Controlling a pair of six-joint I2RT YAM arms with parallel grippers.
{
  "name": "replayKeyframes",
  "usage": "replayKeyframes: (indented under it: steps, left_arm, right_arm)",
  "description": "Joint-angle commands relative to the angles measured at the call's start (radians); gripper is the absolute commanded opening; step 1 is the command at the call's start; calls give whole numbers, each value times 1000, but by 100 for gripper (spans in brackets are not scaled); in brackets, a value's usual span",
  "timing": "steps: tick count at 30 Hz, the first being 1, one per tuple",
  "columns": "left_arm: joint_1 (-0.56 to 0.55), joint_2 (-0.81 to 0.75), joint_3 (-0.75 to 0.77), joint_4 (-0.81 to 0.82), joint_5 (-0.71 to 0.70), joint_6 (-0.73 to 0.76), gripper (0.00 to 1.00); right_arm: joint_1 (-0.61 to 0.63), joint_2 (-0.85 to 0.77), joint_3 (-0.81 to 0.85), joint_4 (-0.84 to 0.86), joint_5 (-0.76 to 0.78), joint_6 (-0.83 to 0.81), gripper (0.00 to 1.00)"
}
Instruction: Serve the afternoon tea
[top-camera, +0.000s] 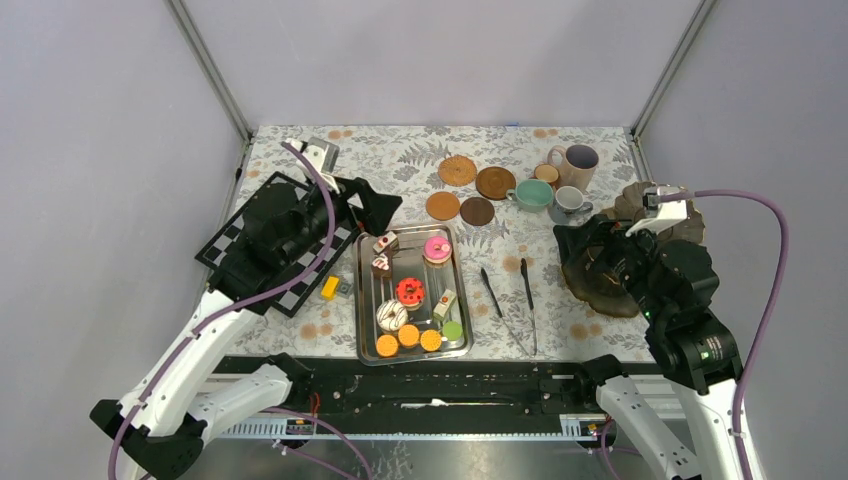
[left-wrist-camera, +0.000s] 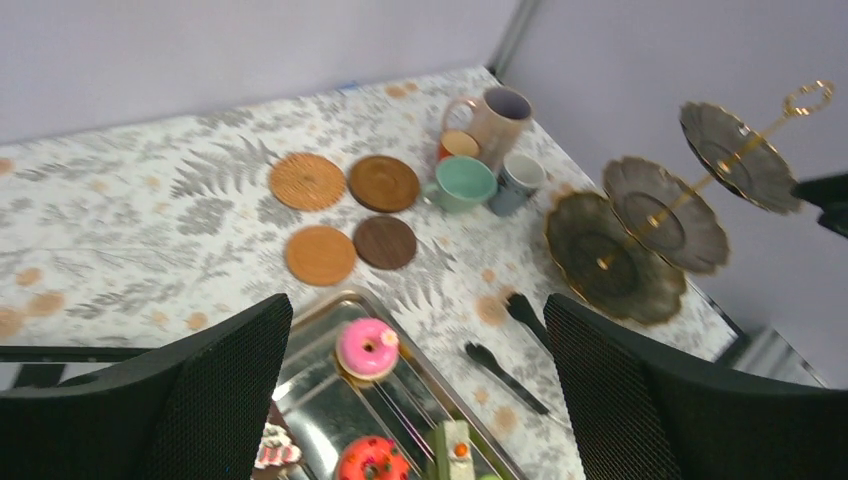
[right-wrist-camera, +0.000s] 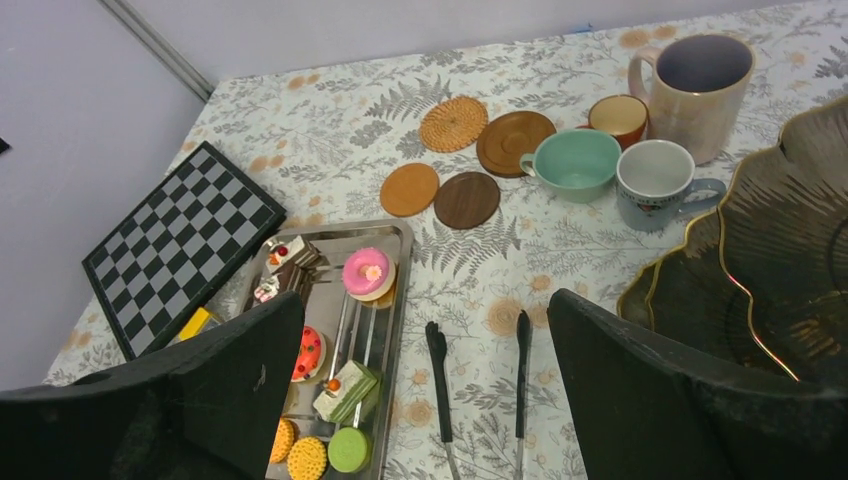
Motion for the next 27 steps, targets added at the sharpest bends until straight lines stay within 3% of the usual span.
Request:
replayKeyframes:
  steps: [1, 8, 17, 22, 27]
  left_arm:
    - [-3, -29, 28, 115, -162, 66, 99]
    - [-3, -108, -140, 246, -334, 130, 99]
    - [-3, -134, -210, 261, -382, 152, 99]
    - [-3, -135, -216, 255, -359, 146, 99]
    - [-3, -133, -220, 256, -343, 136, 99]
  right_arm:
    - [7, 32, 6, -40, 21, -2, 98]
    - [36, 269, 8, -86, -246, 17, 99]
    - [568, 495, -29, -110, 179, 130, 99]
    - [591, 509, -223, -56, 193, 272, 98]
    - [591, 434, -379, -15, 393, 401, 99]
